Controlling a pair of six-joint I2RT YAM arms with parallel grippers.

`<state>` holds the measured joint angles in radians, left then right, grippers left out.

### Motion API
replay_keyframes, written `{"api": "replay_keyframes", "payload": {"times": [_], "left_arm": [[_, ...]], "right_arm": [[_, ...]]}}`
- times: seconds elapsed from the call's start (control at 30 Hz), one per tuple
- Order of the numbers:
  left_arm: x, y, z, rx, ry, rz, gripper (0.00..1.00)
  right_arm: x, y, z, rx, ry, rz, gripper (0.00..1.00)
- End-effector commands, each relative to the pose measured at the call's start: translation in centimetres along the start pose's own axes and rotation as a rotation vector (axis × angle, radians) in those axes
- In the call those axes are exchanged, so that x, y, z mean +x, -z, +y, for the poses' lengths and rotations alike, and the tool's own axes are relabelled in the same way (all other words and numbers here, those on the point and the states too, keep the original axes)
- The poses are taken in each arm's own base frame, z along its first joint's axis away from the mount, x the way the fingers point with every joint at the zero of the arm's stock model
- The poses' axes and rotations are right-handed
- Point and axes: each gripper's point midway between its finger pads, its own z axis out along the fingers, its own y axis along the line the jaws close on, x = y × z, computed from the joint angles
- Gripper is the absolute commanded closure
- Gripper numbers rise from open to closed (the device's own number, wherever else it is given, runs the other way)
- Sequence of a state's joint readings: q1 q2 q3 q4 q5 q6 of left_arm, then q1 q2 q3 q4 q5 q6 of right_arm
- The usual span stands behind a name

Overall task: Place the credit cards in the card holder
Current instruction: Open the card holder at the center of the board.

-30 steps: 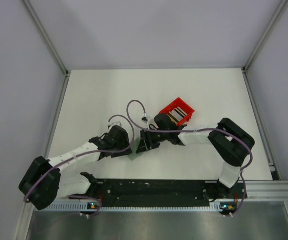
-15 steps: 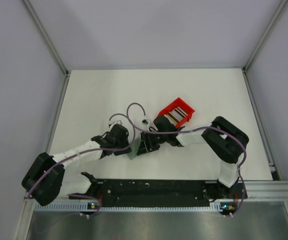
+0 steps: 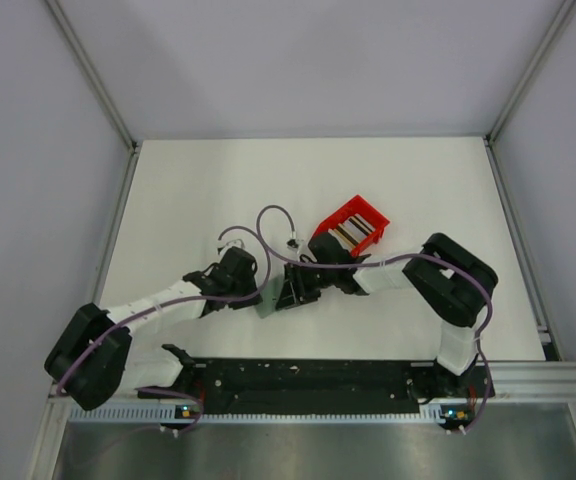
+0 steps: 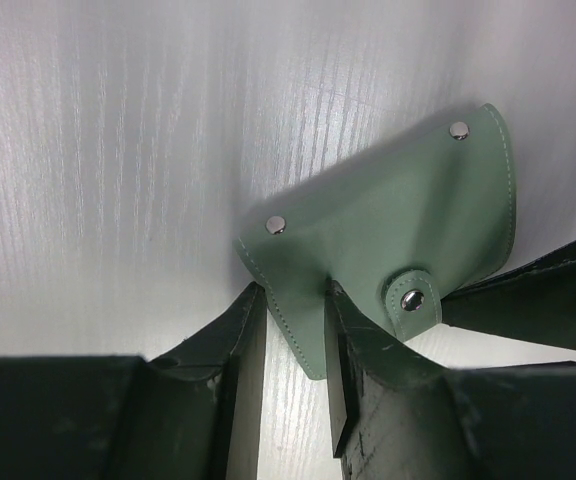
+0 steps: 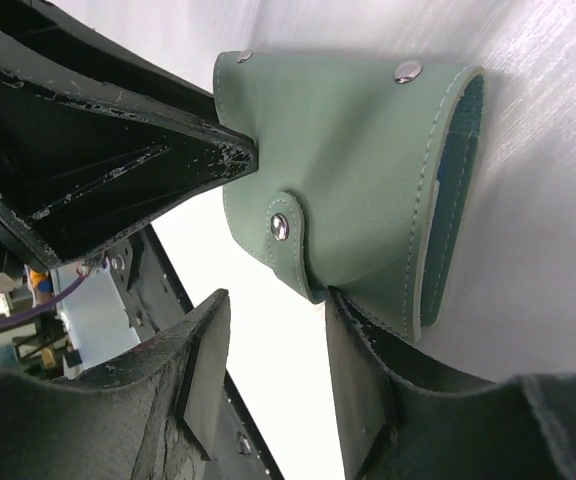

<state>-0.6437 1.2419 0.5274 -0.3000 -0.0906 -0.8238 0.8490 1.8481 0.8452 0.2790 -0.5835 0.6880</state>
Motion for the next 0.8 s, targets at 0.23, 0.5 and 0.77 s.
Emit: {"api": "replay_keyframes", "payload": {"times": [0.23,0.5,0.77], "left_arm": [[3.7,-1.0,1.4,-0.019,-0.009,0.129,1.00],[3.7,-0.9,1.4,-0.018,-0.006,0.127,1.00],[3.5,-0.9,1.3,-0.023,0.009,0.120,1.00]], "right_arm": [[-4.4,1.9,1.7,0.051,0.095,-0.226,0.56],[-4.4,1.2,1.2,0.072,0.058,-0.202,0.55],[-1.4,0.2,-1.2,0.096,-0.031,-0.128,0.57]]}}
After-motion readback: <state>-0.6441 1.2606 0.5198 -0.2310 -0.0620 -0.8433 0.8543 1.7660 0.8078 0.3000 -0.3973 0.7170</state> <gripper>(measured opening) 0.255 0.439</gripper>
